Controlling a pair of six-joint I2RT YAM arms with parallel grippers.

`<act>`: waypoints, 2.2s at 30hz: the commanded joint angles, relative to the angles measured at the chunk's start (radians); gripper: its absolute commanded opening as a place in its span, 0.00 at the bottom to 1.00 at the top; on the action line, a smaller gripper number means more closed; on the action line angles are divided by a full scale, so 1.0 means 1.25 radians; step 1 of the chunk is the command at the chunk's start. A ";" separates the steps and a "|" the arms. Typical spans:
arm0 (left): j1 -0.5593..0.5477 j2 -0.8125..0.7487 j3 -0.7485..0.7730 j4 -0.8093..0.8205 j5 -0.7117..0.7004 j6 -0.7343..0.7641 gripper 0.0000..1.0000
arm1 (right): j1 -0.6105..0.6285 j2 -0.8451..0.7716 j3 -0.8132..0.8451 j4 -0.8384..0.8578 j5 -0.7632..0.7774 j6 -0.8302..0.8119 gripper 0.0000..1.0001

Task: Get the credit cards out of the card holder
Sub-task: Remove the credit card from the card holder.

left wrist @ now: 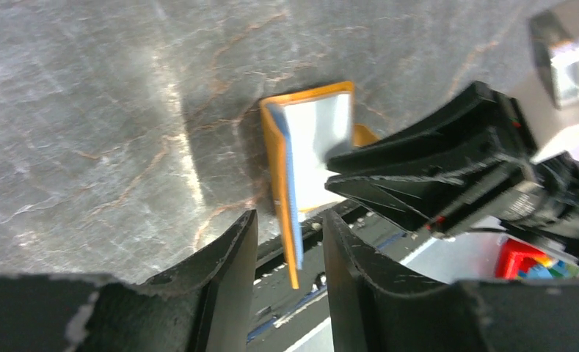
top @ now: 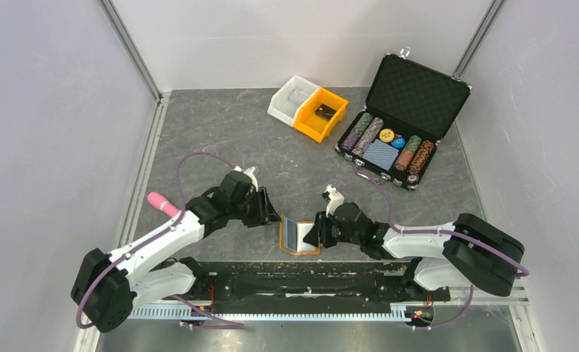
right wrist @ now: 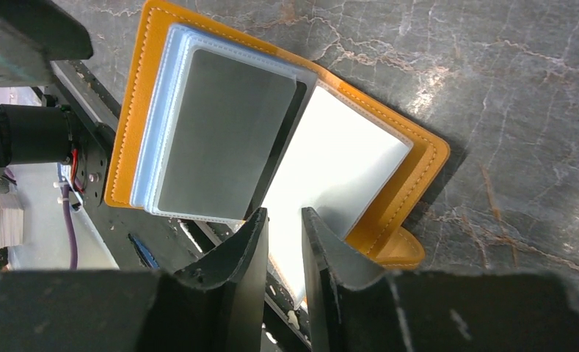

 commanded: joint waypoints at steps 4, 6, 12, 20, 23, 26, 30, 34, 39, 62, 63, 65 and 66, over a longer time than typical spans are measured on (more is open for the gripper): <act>-0.008 -0.052 0.002 0.135 0.141 -0.017 0.43 | -0.002 -0.024 0.022 0.069 -0.029 0.005 0.24; -0.012 -0.047 -0.001 0.158 0.163 -0.022 0.43 | 0.000 -0.008 0.035 0.079 -0.040 0.009 0.24; -0.017 -0.028 -0.032 0.170 0.159 -0.016 0.38 | 0.007 0.056 0.059 0.111 -0.066 0.027 0.22; -0.017 0.062 -0.098 0.145 0.093 -0.005 0.25 | 0.006 0.064 0.039 0.119 -0.052 0.020 0.23; -0.017 0.075 -0.101 0.131 0.060 -0.002 0.21 | -0.004 0.061 0.019 0.139 -0.056 0.026 0.24; -0.017 0.082 -0.106 0.131 0.041 0.004 0.19 | -0.018 0.050 -0.022 0.199 -0.065 0.042 0.25; -0.017 0.110 -0.117 0.137 0.034 0.011 0.18 | -0.021 0.052 -0.023 0.211 -0.070 0.023 0.27; -0.017 0.123 -0.135 0.163 0.031 0.013 0.18 | -0.022 0.067 -0.016 0.229 -0.095 0.022 0.27; -0.016 0.139 -0.140 0.176 0.035 0.010 0.18 | -0.022 0.092 -0.004 0.239 -0.109 0.036 0.27; -0.017 0.124 -0.149 0.182 0.051 0.015 0.20 | -0.012 0.171 0.094 0.096 -0.037 0.026 0.30; -0.017 0.127 -0.148 0.183 0.052 0.018 0.20 | -0.011 0.176 0.096 0.096 -0.039 0.028 0.29; -0.017 0.130 -0.148 0.182 0.051 0.021 0.20 | -0.009 0.182 0.101 0.095 -0.039 0.026 0.29; -0.017 0.132 -0.149 0.182 0.050 0.021 0.20 | -0.007 0.183 0.106 0.090 -0.038 0.022 0.30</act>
